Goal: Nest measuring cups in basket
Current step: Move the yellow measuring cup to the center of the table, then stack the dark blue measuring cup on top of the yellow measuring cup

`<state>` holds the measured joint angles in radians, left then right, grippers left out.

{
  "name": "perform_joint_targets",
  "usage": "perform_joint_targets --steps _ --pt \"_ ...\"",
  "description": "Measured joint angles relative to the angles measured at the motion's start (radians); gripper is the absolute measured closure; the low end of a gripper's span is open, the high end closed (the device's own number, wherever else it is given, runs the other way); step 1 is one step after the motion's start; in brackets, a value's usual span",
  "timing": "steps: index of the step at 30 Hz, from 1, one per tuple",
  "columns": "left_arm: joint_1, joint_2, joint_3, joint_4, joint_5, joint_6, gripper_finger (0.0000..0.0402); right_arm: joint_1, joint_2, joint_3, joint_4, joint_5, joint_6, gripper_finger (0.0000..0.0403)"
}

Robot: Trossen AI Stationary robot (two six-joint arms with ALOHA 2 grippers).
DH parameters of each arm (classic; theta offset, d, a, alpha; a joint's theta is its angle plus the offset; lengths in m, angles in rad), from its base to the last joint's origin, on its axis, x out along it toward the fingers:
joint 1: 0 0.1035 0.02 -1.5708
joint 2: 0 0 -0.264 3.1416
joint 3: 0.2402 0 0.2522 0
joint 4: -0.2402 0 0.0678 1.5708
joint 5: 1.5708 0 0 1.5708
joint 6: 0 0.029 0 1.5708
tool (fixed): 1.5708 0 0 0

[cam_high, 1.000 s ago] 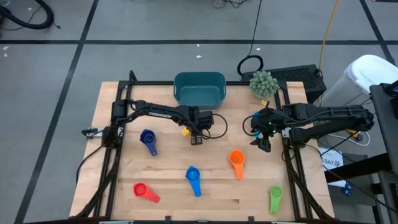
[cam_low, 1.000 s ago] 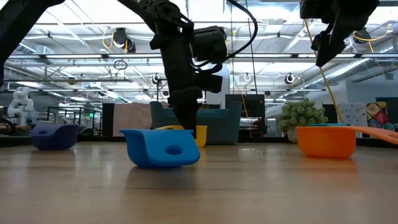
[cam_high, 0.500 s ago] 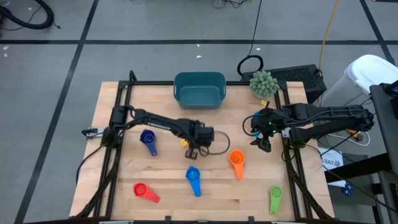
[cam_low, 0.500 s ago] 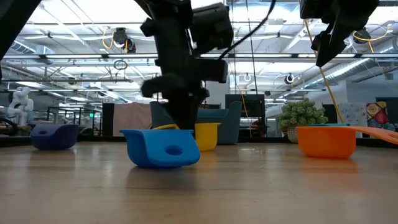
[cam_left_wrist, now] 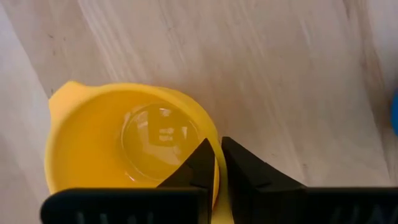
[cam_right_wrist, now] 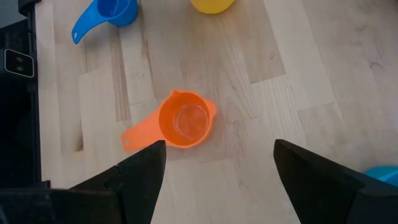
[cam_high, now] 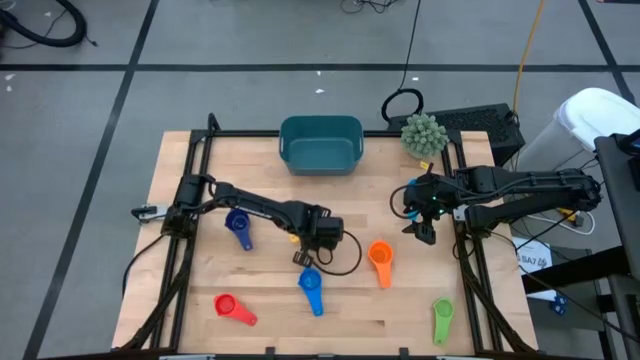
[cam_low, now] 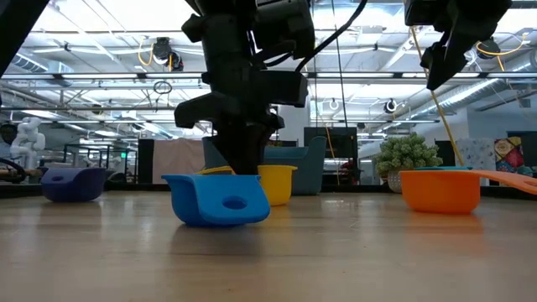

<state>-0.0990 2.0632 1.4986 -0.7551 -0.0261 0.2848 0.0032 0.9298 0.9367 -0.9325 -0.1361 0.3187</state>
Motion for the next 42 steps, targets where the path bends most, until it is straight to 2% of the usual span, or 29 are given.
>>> perform_joint_targets --steps 4,7,18,25,27,32,39,42 --pt "0.000 0.000 0.000 -0.005 0.000 0.003 0.0362 0.000 0.000 0.000 0.000 -0.027 0.000 0.0115" --pt "-0.002 -0.014 0.000 -0.010 0.000 0.001 0.0340 0.000 0.000 0.000 0.000 -0.046 -0.010 0.0115" --pt "-0.004 -0.126 0.004 0.007 -0.003 -0.090 0.0189 0.000 0.000 0.000 -0.002 -0.047 -0.018 0.0115" --pt "-0.029 -0.139 0.129 0.095 -0.011 -0.210 0.0132 0.002 0.008 -0.010 -0.045 0.004 -0.098 0.0115" --pt "-0.045 -0.139 0.160 0.112 -0.028 -0.199 0.0123 0.012 0.018 -0.037 -0.060 0.001 -0.115 0.0115" --pt "-0.075 -0.139 0.243 0.101 -0.169 -0.192 0.0119 0.054 0.063 -0.096 -0.027 -0.025 -0.058 0.0115" --pt "-0.076 -0.140 0.253 0.082 -0.216 -0.190 0.0142 0.145 0.141 -0.165 0.207 -0.022 0.073 0.0115" --pt "-0.083 -0.165 0.251 0.037 -0.247 -0.182 0.0154 0.171 0.200 -0.182 0.242 -0.019 0.116 0.0115"
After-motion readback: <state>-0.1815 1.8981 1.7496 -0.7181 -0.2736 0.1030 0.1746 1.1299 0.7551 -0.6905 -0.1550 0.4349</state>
